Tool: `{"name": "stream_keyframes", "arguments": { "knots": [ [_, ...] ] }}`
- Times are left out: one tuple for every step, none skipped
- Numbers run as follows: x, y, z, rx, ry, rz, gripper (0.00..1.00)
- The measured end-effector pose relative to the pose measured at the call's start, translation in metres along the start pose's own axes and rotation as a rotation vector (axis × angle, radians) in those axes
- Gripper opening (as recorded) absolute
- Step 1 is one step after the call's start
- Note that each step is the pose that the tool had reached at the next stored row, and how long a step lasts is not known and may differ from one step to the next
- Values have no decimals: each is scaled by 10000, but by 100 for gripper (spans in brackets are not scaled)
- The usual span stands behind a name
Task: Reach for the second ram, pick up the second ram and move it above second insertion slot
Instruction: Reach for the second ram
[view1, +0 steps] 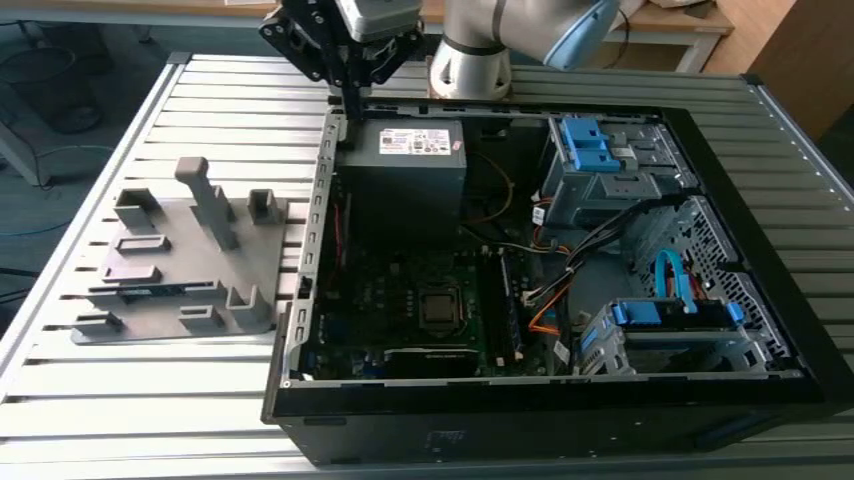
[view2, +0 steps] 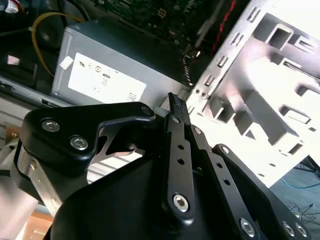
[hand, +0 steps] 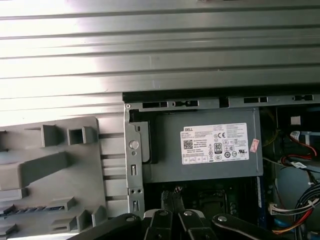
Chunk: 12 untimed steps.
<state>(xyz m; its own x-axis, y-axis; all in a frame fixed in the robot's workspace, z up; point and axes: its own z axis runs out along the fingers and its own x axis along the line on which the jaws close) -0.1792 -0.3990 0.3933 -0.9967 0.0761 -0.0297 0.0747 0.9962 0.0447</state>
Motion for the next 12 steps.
{"name": "stream_keyframes", "arguments": {
  "knots": [
    [26,-2,-1,-1,-2,1,10],
    [53,-4,-2,-1,-4,2,10],
    [77,-6,-2,-1,-5,2,10],
    [96,-7,-3,-1,-7,2,10],
    [115,-9,-3,-2,-7,1,10],
    [133,-10,-4,-1,-7,1,10],
    [149,-11,-4,-1,-7,0,10],
    [165,-12,-5,-1,-7,0,10],
    [180,-14,-5,-1,-7,0,10],
    [195,-15,-6,-1,-7,0,10],
    [210,-16,-6,-1,-7,1,10],
    [226,-17,-6,-1,-7,1,10]
  ]
}}
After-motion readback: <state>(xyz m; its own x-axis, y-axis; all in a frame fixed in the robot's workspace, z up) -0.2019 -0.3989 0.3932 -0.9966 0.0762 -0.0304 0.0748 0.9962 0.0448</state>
